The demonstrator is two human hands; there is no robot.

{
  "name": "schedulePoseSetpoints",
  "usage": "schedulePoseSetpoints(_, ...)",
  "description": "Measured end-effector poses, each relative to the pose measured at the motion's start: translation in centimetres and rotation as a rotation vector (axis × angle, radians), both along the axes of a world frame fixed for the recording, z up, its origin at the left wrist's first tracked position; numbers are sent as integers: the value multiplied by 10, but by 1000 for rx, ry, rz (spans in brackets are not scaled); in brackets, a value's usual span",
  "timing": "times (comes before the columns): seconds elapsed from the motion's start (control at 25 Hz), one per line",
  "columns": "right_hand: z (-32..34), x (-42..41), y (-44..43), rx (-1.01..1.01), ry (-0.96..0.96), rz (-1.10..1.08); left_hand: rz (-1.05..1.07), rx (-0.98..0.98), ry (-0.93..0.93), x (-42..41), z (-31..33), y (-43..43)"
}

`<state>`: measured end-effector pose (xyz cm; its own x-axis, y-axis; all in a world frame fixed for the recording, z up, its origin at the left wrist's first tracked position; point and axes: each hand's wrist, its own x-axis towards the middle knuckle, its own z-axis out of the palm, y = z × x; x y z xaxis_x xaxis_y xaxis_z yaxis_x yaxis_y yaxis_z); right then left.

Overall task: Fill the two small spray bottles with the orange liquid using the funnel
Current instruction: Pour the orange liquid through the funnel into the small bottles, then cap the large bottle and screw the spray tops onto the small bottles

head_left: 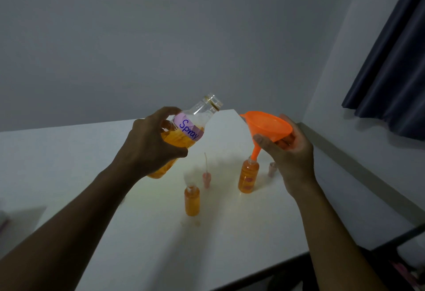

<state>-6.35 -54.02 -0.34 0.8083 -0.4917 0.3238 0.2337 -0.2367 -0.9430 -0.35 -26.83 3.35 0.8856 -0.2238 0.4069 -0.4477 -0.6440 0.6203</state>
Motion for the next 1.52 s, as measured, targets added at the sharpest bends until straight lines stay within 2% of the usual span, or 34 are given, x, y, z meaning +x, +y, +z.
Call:
schedulePoseSetpoints(0.2,29,-8,22,83,-108,-19,83,-124,23,-4,-1,41)
schedulePoseSetpoints(0.4,49,0,102,-62,-86,227,248,-231,16,-4,-8,112)
schedulePoseSetpoints(0.56,38,32,180,-153,43,346,379,-320,24,-4,-24,162)
schedulePoseSetpoints(0.76,-10,78,255,-259,265,380,491,-395,54,4,-58,186)
schedulePoseSetpoints(0.92,-44,106,282,-376,383,339,490,-439,51,8,-80,187)
schedulePoseSetpoints(1.16,-70,122,299,-582,403,320,507,-481,55,14,-100,192)
schedulePoseSetpoints(1.52,-85,116,301,-622,410,339,404,-470,144,7,-110,198)
